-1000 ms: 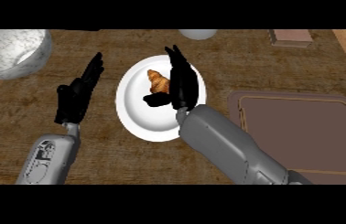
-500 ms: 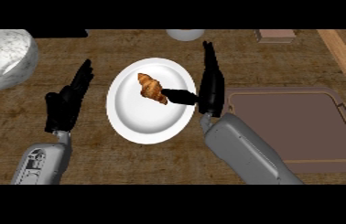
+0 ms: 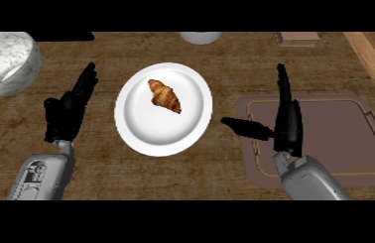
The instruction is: Pick the croissant from the tray and place it in the plate
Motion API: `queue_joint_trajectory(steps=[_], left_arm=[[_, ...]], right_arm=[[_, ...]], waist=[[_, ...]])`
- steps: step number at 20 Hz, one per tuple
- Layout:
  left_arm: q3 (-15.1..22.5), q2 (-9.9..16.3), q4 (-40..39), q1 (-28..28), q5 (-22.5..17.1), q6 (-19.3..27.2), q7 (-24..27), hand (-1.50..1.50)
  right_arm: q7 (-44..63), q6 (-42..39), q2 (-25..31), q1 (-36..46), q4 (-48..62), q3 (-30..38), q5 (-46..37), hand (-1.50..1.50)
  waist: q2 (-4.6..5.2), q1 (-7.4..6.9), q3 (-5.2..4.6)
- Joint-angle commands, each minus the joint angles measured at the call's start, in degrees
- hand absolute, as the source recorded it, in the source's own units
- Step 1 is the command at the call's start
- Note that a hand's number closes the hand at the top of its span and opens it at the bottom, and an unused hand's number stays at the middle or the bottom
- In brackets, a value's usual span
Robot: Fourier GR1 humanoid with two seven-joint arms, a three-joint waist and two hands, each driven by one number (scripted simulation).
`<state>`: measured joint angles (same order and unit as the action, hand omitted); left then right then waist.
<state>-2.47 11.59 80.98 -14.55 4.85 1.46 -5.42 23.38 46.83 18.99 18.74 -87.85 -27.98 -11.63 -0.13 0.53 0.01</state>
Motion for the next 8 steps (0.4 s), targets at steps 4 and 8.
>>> queue_joint_trajectory(steps=[4,8], left_arm=[[-1.5,1.21,-0.03,-0.71,-0.6,-2.58,-0.04,0.0],[-1.55,-0.37,-2.2,-2.37,0.06,-1.88,0.55,0.0]], right_arm=[[-12.53,-7.75,0.92,-9.5,-0.33,7.32,6.38,-1.5],[-15.48,-12.89,1.3,-9.58,0.15,13.64,8.71,-1.5]], waist=[[0.17,-0.49,0.01],[0.18,-0.46,0.01]])
